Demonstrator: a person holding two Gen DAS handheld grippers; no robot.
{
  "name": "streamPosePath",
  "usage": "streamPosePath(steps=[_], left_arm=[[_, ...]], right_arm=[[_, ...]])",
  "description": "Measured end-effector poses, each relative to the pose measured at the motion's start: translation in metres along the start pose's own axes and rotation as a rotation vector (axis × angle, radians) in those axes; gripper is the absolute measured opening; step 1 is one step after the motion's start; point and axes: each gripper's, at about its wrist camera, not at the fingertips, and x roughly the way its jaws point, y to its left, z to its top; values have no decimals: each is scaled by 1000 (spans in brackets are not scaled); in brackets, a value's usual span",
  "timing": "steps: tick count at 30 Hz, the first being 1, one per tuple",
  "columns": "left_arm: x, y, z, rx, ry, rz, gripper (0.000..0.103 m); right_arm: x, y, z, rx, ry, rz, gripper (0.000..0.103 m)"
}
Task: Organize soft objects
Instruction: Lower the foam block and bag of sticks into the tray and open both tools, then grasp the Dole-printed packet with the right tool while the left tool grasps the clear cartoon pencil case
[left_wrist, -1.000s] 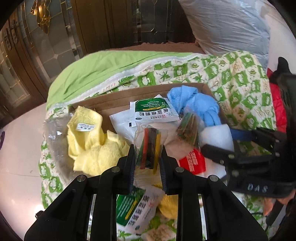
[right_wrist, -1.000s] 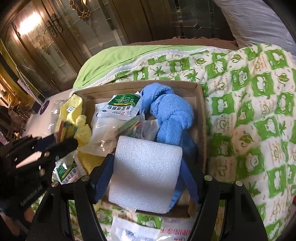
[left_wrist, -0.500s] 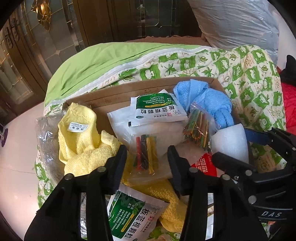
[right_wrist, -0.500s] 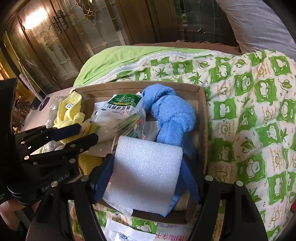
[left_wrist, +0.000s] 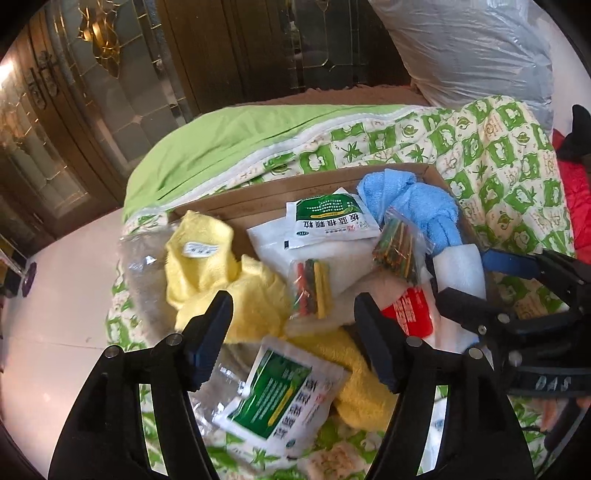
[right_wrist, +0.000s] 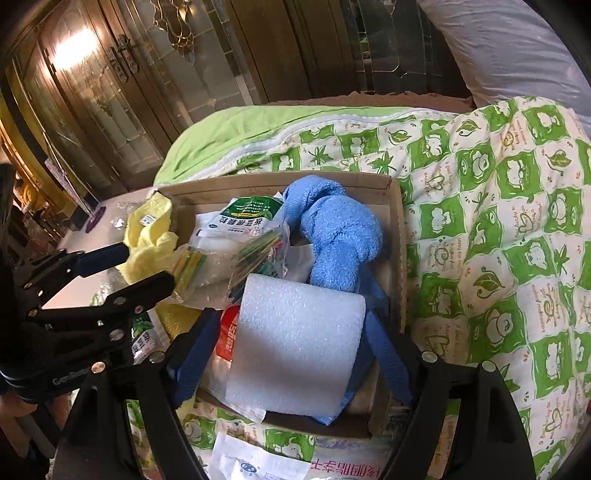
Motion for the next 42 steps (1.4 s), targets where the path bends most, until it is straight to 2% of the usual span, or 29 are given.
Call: streamPosePath(steps=[3, 9, 15, 18, 20, 23, 26, 29, 34, 42], left_arm=[[-10, 1, -6, 7, -9, 10, 69], [-34, 7, -26, -1, -31, 3, 69], [-52, 10, -81, -52, -23, -28, 69], [-51, 11, -118, -106, 18, -68, 69], [-49, 10, -142, -143, 55, -102, 69], [-47, 11, -162, -189, 101, -142, 69], [-54, 10, -163, -204, 81, -166, 69], [-63, 6, -164, -197, 56, -176, 69], [-63, -2, -169, -163, 70, -179, 69], [-66, -28, -177, -95, 159, -229, 69]], right_arm=[[0, -5, 0, 20, 6, 40, 84], [-17, -15, -2, 56, -39, 34, 84], [-34, -31, -23, 108, -17, 38, 84], [-40, -36, -44, 135, 18, 42, 84], [-39, -35, -63, 139, 73, 8, 84], [-36, -23, -79, 75, 112, -63, 84], [-31, -13, -87, 26, 134, -131, 84], [-23, -14, -90, 15, 162, -168, 84], [-14, -16, -92, 5, 194, -195, 84], [16, -1, -95, -82, 274, -339, 85]])
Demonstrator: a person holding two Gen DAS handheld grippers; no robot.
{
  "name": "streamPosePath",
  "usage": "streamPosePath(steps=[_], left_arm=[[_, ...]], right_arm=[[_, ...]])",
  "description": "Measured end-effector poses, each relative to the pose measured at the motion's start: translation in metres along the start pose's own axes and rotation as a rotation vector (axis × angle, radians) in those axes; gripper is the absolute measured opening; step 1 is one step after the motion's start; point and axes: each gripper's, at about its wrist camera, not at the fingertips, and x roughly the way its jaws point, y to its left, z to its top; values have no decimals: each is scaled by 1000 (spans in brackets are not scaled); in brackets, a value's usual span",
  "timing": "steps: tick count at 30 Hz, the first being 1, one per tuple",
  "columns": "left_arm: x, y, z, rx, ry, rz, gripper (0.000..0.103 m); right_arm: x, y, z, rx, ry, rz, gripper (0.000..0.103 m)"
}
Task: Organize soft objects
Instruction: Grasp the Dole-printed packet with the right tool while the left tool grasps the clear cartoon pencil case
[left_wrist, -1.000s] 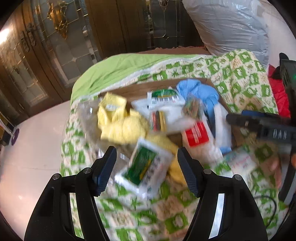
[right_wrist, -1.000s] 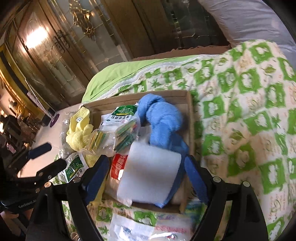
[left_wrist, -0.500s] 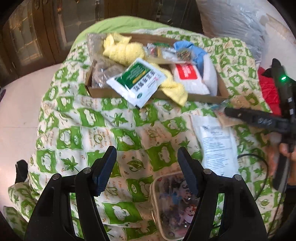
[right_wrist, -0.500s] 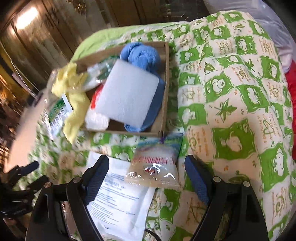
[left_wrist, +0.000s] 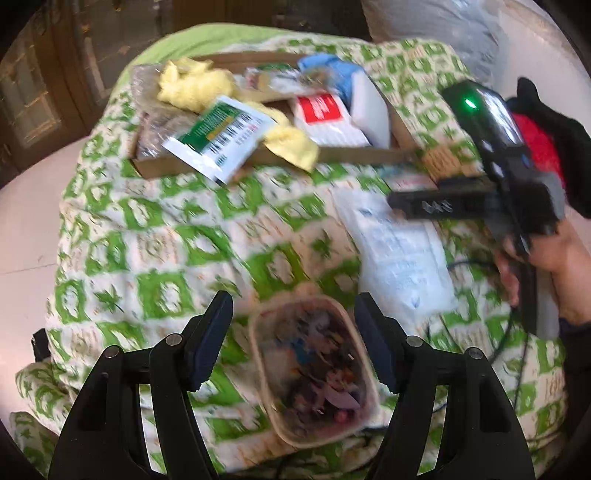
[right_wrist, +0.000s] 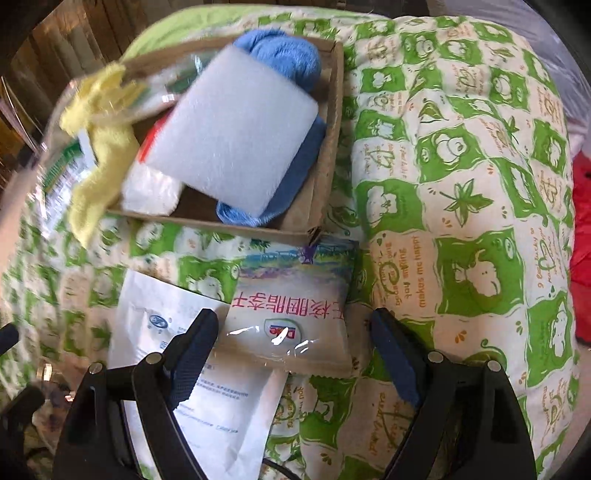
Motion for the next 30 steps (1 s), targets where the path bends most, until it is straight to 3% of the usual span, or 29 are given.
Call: streamPosePath(steps=[2, 6, 14, 19, 24, 30], left_arm=[[1, -4, -5, 3, 26, -8, 69], [4, -9, -17, 5, 65, -8, 69], [7, -25, -28, 37, 104, 33, 72], [21, -18, -29, -15, 157, 39, 85], [38, -11, -31, -92, 200, -16, 86], [36, -7, -32, -104, 147, 3, 80]], right_arm=[[4, 3, 2, 2, 5, -25, 83], [2, 0, 2, 13, -10, -53, 68], [-11, -12, -5, 8, -25, -38, 67], [-24, -4, -17, 4, -40, -31, 67], [-41, -5, -26, 23, -83, 8, 67], [-60, -4, -37, 29, -121, 61, 67]])
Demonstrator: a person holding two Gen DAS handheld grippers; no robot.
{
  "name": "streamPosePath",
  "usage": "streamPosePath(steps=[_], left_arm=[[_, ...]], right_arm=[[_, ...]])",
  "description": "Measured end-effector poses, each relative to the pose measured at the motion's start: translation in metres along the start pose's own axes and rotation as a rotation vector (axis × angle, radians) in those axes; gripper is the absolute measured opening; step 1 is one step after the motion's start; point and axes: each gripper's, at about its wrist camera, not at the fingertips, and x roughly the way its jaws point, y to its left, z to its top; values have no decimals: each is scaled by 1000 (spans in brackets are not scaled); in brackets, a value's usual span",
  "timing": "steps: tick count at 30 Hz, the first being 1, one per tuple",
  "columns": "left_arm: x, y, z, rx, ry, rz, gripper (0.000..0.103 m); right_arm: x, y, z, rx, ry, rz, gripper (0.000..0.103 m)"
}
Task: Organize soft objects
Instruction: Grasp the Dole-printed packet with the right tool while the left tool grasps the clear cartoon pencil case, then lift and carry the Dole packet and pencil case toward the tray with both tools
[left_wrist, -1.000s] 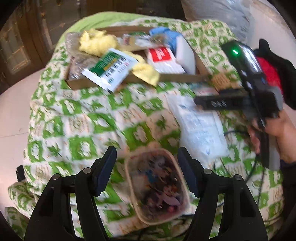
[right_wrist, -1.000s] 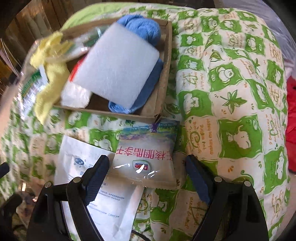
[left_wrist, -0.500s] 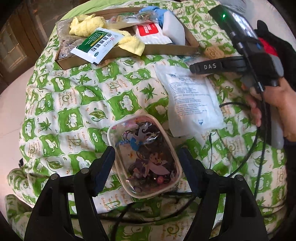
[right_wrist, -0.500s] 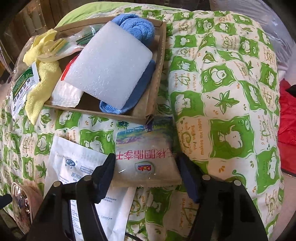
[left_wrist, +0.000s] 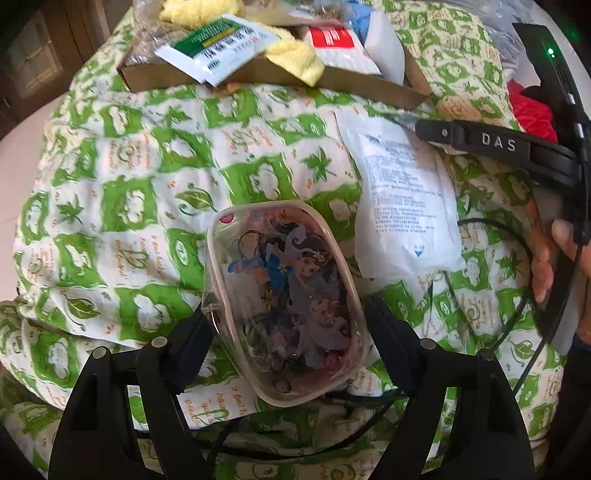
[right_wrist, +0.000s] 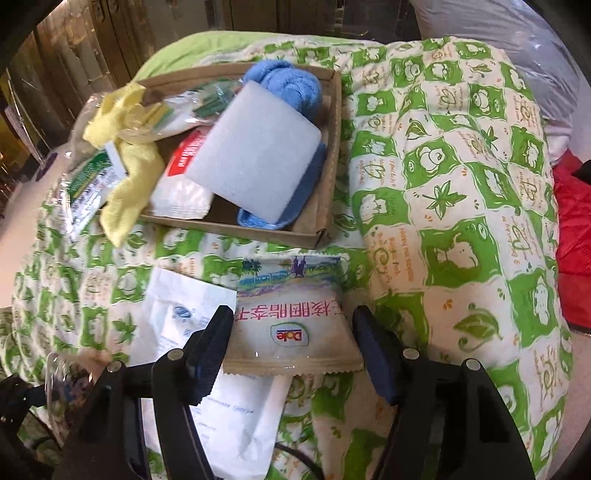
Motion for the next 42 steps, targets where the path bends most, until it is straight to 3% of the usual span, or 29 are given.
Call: streamPosePath(steps=[14, 19, 29, 34, 42], left_arm=[[-36, -8, 2, 48, -134, 101, 79], [-48, -1, 2, 37, -153, 97, 79], [-53, 1, 7, 8, -162, 84, 79], [-69, 8, 7, -35, -193, 63, 79], [-82, 11, 4, -40, -231, 70, 79]], right_arm=[[-45, 8, -22, 16, -50, 52, 63], [-60, 15, -34, 25, -72, 109, 62], [-79, 30, -49, -2, -78, 137, 62], [-60, 22, -34, -3, -64, 136, 62], [-68, 28, -37, -21, -77, 139, 62]])
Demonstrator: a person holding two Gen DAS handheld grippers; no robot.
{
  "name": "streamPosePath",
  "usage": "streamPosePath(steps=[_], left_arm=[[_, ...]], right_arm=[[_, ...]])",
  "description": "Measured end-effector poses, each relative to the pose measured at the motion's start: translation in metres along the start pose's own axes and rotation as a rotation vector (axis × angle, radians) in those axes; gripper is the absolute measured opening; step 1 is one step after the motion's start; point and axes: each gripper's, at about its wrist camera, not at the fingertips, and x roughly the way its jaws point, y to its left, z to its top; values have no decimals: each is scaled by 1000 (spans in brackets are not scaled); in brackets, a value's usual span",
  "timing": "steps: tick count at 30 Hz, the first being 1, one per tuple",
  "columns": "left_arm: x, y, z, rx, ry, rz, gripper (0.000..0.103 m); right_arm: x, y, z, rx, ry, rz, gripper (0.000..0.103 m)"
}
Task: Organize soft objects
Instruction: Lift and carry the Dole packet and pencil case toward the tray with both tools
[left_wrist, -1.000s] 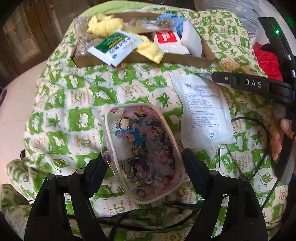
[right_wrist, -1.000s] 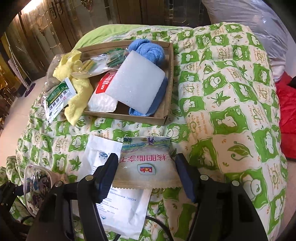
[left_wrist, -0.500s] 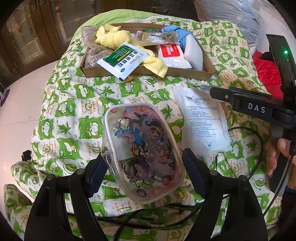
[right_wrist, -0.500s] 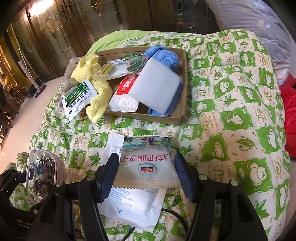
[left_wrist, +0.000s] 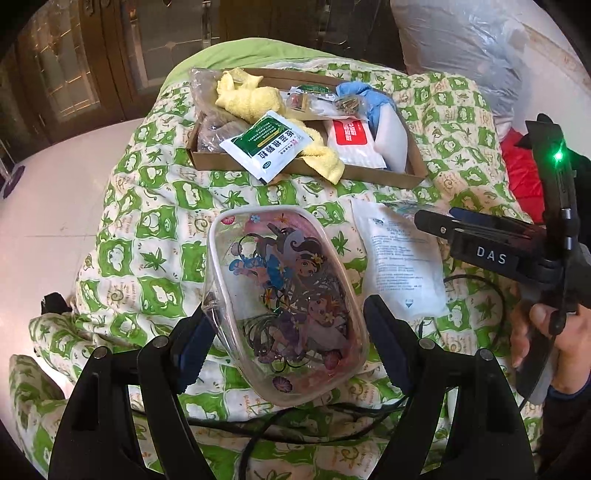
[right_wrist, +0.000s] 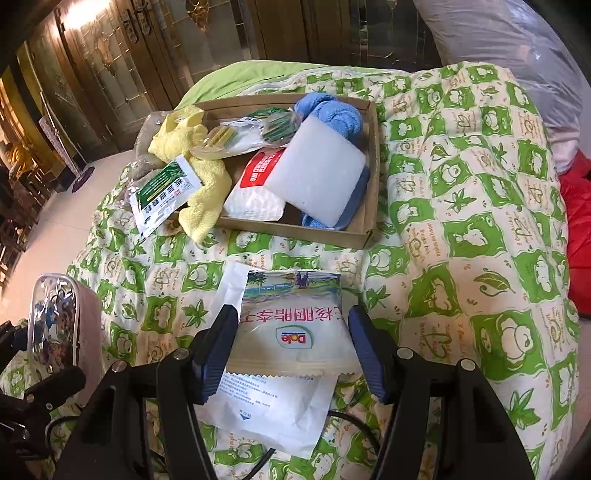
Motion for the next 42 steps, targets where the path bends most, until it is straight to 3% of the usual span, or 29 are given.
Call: streamPosePath(steps=[23, 36, 42], left_arm=[[16, -10, 32, 86, -15, 57, 79], [26, -13, 45, 91, -23, 8, 79], [36, -10, 45, 87, -4, 3, 79]], right_arm=[[-5, -2, -4, 18, -4, 9, 62], [-10, -11, -1, 46, -6, -7, 62], [0, -9, -3, 53, 32, 10, 62]])
